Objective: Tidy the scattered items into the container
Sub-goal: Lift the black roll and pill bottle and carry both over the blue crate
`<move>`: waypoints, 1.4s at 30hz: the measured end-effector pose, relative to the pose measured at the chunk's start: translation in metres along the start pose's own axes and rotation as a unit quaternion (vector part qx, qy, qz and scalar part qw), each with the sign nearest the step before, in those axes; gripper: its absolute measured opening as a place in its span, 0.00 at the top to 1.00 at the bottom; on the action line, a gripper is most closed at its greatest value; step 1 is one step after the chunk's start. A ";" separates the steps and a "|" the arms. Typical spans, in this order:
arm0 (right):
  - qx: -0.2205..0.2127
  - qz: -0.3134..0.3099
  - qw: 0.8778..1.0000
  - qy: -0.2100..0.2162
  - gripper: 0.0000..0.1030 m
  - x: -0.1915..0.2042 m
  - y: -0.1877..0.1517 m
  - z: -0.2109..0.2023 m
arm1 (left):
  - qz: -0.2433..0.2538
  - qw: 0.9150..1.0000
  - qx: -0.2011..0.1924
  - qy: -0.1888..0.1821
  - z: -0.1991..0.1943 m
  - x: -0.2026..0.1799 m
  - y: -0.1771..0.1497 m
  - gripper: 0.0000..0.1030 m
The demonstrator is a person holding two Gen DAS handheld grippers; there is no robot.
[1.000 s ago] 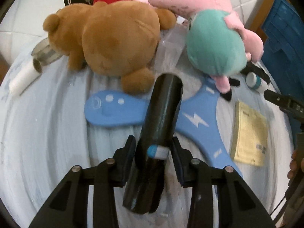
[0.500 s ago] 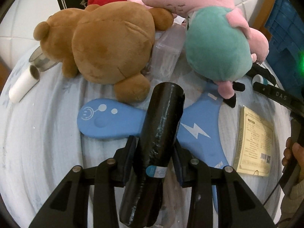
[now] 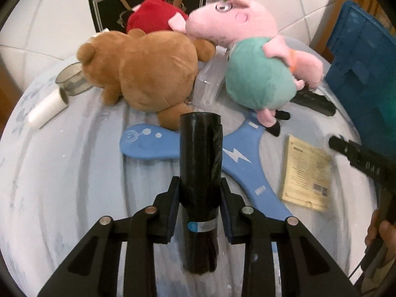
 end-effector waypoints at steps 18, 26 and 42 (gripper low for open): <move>-0.076 -0.095 0.992 0.042 0.43 0.062 -0.053 -0.123 | -0.008 0.997 -0.082 0.004 -0.092 -0.010 -0.046 0.73; -0.122 -0.143 0.980 0.062 0.43 0.046 -0.050 -0.177 | -0.033 0.991 -0.132 0.018 -0.140 -0.045 -0.048 0.73; -0.210 -0.149 0.964 0.067 0.43 -0.040 -0.041 -0.282 | -0.017 0.978 -0.206 0.010 -0.217 -0.146 -0.030 0.73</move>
Point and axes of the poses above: each gripper's, at about its wrist camera, not at the fingertips, and z roughly the way its jaws point, x to its left, y to its top, the point moved 3 cm from there along z, roughly the way its jaws point, and after that the axes turned 14 degrees about x, right-handed, at the moved point
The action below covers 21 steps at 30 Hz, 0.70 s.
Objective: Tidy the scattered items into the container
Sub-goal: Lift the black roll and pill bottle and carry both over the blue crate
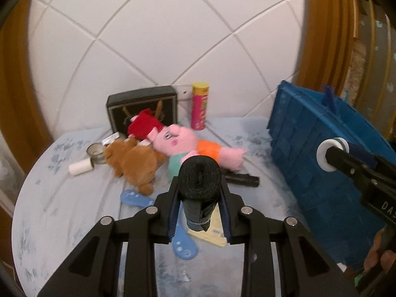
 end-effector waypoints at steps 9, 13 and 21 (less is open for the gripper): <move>-0.063 0.047 0.996 -0.046 0.43 -0.076 0.014 -0.084 | 0.053 0.997 -0.052 -0.029 -0.042 -0.098 0.050 0.73; -0.098 0.060 0.991 -0.067 0.43 -0.132 0.021 -0.130 | 0.068 0.993 -0.093 -0.031 -0.068 -0.161 0.082 0.73; -0.120 0.071 0.985 -0.106 0.43 -0.262 0.024 -0.197 | 0.093 0.983 -0.135 -0.080 -0.111 -0.329 0.135 0.73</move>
Point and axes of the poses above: each gripper's, at about its wrist camera, not at the fingertips, and z roughly the way its jaws point, x to its left, y to its top, the point moved 3 cm from there along z, roughly the way its jaws point, and after that the axes turned 14 degrees about x, right-handed, at the moved point
